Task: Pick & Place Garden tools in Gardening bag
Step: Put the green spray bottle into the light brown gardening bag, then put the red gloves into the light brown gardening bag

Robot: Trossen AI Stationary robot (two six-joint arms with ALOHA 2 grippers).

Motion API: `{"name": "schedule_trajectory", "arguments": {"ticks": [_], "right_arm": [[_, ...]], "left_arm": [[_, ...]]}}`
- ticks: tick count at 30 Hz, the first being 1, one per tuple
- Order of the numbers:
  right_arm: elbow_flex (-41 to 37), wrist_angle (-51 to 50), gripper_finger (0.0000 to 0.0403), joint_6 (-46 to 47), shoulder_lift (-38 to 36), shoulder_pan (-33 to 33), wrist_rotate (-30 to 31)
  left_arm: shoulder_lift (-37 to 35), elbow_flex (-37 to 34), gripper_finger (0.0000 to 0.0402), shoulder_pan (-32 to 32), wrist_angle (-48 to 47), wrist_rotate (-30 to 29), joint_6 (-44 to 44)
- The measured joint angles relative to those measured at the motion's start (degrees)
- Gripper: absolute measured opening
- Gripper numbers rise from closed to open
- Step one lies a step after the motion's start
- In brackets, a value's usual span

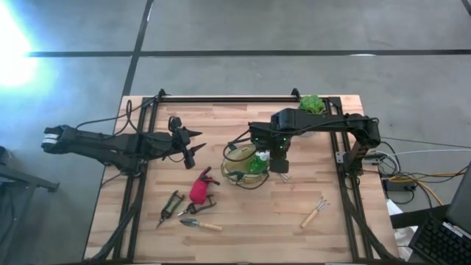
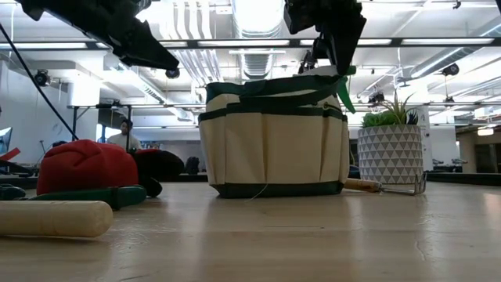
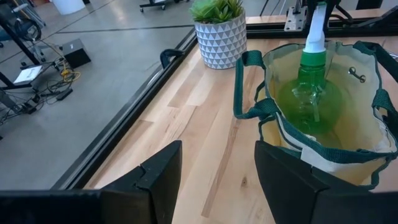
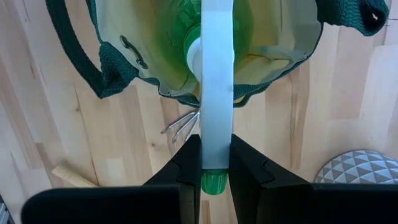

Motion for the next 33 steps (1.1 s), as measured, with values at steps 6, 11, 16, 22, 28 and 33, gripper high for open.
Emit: {"name": "schedule_trajectory", "arguments": {"ticks": [6, 11, 16, 22, 28, 33], "right_arm": [[0.0, 0.0, 0.0042, 0.0, 0.0, 0.0, 0.0], [0.0, 0.0, 0.0044, 0.0, 0.0, 0.0, 0.0], [0.0, 0.0, 0.0060, 2.9, 0.0, 0.0, 0.0], [0.0, -0.5, 0.0094, 5.4, 0.0, 0.0, 0.2], [0.1, -0.6, 0.0124, 6.0, 0.0, 0.0, 0.5], [0.7, -2.0, 0.0150, 6.0, 0.0, 0.0, 0.8]], "left_arm": [[0.0, 0.0, 0.0204, 0.0, 0.0, 0.0, 0.0], [0.0, 0.0, 0.0204, 0.0, 0.0, 0.0, 0.0], [0.0, 0.0, 0.0204, 0.0, 0.0, 0.0, 0.0], [0.0, 0.0, 0.0204, 0.0, 0.0, 0.0, 0.0], [0.0, 0.0, 0.0204, 0.0, 0.0, 0.0, 0.0], [0.0, 0.0, 0.0204, 0.0, 0.0, 0.0, 0.0]]}}
